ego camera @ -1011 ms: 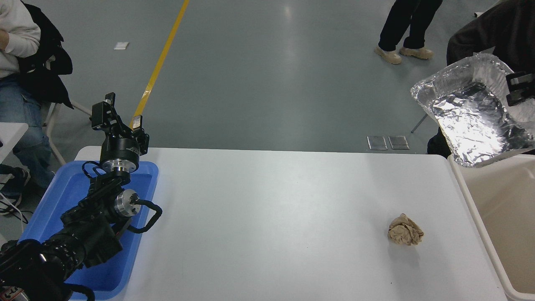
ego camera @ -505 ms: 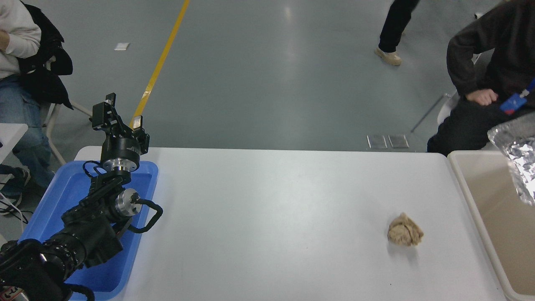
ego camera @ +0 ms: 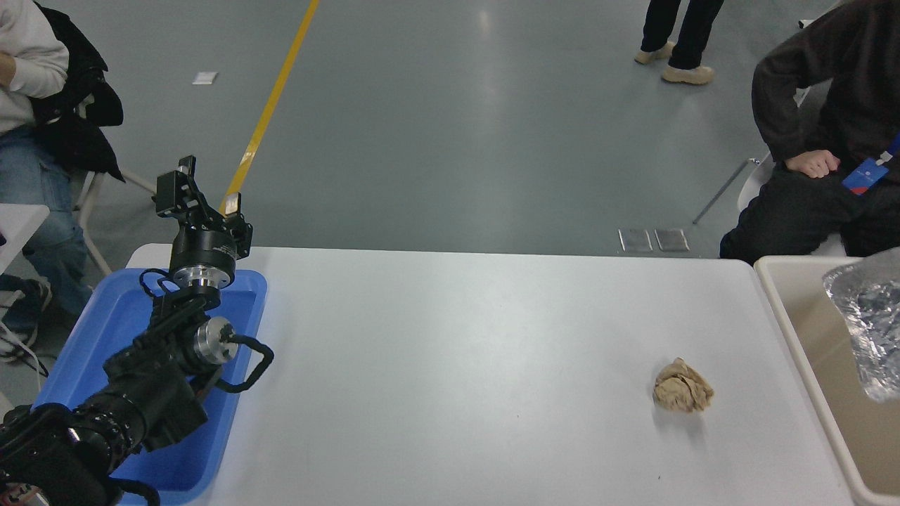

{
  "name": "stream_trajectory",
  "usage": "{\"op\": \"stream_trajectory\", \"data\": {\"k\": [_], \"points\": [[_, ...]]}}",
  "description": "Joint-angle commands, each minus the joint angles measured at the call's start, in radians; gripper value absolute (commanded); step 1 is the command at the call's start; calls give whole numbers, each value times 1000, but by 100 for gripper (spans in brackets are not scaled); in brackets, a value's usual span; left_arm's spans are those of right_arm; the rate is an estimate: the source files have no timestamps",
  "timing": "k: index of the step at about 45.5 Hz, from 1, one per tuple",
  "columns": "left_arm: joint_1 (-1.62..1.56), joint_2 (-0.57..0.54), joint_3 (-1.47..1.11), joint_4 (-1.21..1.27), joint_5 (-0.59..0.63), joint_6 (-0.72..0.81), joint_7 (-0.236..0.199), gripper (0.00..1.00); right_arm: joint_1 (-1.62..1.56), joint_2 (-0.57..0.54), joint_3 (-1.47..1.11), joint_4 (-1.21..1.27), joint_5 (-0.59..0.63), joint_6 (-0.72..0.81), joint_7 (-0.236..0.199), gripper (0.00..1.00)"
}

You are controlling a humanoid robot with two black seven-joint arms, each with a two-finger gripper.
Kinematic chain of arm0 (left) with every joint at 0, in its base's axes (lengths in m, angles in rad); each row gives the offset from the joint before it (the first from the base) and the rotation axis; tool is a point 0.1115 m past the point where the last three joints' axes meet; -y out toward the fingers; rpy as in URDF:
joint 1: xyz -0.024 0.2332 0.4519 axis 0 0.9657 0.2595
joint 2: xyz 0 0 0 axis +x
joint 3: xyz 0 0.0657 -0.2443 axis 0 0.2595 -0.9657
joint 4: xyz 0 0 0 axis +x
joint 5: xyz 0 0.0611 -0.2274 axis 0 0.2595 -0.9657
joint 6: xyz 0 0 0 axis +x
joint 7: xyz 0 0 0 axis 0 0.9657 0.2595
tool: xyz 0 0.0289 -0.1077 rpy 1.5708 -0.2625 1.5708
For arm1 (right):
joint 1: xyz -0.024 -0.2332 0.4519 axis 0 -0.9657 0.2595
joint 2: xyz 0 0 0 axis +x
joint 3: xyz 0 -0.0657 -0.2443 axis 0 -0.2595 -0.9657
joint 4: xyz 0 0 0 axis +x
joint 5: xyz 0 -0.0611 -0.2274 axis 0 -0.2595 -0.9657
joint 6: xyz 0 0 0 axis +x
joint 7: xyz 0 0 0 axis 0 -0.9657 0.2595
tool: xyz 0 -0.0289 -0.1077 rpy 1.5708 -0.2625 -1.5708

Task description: Pick up foil plate and place in dustbin

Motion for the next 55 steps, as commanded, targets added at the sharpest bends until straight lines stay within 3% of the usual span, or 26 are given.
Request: {"op": "stream_trajectory", "data": {"k": [1,10,11,12,13,14,25,34,39,43,48,55], "points": [[0,-1,0,0,0,0,0,100,-111,41,84,-57,4,-75,-1,0],[0,-1,0,0,0,0,0,100,-127,48,118,-52,4,-78,-1,0],[0,-1,0,0,0,0,0,100,-127,48,123,-51,4,-80,-1,5],[0,-1,0,0,0,0,0,100,-126,48,130,-49,4,-78,-1,27],[0,-1,0,0,0,0,0,100,-126,48,146,-49,4,-80,-2,69],[0,-1,0,0,0,0,0,100,-124,48,169,-47,6,-80,-4,100],[0,-1,0,0,0,0,0,100,-104,24,233,2,4,-60,-9,100],[0,-1,0,0,0,0,0,100,61,-74,203,270,-8,-52,-12,100],[0,-1,0,0,0,0,0,100,283,-180,34,518,-3,-48,-21,100],[0,-1,0,0,0,0,0,100,588,-185,-233,702,24,-11,-12,100],[0,-1,0,0,0,0,0,100,834,-144,-437,862,151,66,-10,100],[0,-1,1,0,0,0,0,100,1101,5,-615,1031,435,299,-10,100]]}}
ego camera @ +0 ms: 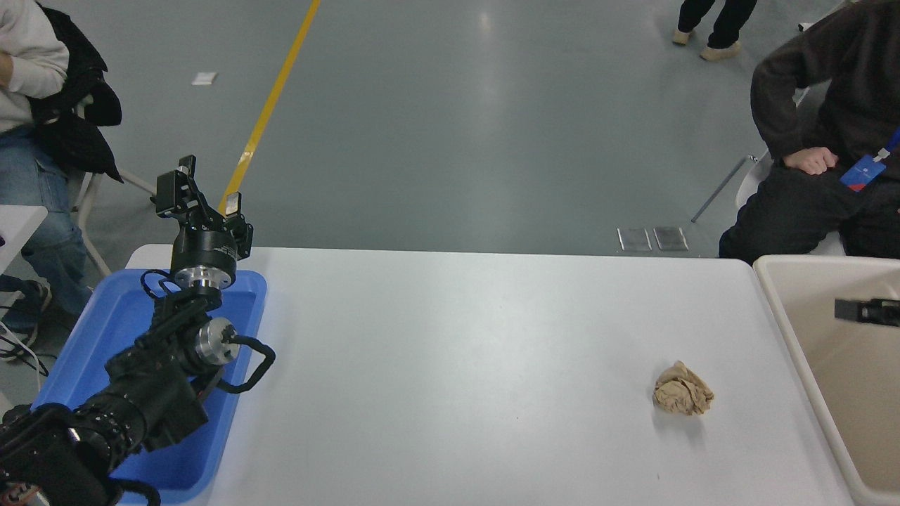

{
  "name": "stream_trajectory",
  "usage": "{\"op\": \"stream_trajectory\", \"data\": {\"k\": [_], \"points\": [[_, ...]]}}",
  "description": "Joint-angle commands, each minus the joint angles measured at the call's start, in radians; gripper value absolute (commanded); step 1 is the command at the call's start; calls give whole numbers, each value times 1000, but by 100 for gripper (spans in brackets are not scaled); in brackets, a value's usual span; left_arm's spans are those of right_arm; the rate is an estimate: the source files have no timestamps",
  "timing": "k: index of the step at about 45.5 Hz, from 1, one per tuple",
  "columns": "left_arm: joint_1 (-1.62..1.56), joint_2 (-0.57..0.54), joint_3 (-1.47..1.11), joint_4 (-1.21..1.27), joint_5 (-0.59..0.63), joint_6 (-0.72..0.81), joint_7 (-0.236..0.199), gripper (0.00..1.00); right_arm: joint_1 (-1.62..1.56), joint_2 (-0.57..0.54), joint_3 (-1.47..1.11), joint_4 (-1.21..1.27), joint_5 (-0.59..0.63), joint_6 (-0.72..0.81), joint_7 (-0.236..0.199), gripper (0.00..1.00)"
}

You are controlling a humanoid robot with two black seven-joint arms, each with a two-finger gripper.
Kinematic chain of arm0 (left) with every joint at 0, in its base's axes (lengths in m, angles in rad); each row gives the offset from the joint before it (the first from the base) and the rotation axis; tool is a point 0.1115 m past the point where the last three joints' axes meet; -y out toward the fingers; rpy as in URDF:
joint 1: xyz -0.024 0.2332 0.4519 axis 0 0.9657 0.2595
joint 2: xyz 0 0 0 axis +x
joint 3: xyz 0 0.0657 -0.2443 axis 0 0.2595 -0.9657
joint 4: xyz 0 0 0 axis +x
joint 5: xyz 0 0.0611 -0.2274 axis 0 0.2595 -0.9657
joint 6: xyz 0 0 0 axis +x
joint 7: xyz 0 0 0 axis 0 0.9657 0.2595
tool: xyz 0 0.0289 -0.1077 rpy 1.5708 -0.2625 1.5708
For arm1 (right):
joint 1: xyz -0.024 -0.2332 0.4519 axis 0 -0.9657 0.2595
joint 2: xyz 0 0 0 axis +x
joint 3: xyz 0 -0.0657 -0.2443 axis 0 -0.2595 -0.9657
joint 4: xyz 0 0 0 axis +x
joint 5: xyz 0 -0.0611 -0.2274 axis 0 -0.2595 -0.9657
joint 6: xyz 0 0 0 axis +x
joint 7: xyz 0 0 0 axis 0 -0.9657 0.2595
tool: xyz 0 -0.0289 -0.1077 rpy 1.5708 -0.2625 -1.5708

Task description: Pick up foil plate and place in dustbin

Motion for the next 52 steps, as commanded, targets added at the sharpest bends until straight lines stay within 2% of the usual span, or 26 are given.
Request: {"op": "stream_trajectory", "data": {"k": [1,5,13,22,29,33,52], "points": [[0,0,2,0,0,0,0,100,480,139,-339,330,327,257,2,100],[0,0,2,0,0,0,0,100,551,213,-348,351,406,348,2,100],[2,0,2,0,0,0,0,100,661,322,-295,352,434,593,0,100],[2,0,2,0,0,0,0,100,754,428,-255,398,513,593,-3,100],[2,0,2,0,0,0,-2,100,769,569,-256,401,627,593,-3,100],[0,0,2,0,0,0,-2,100,790,612,-259,401,684,593,-3,100],[0,0,2,0,0,0,-2,100,775,609,-282,390,682,593,-3,100]]}}
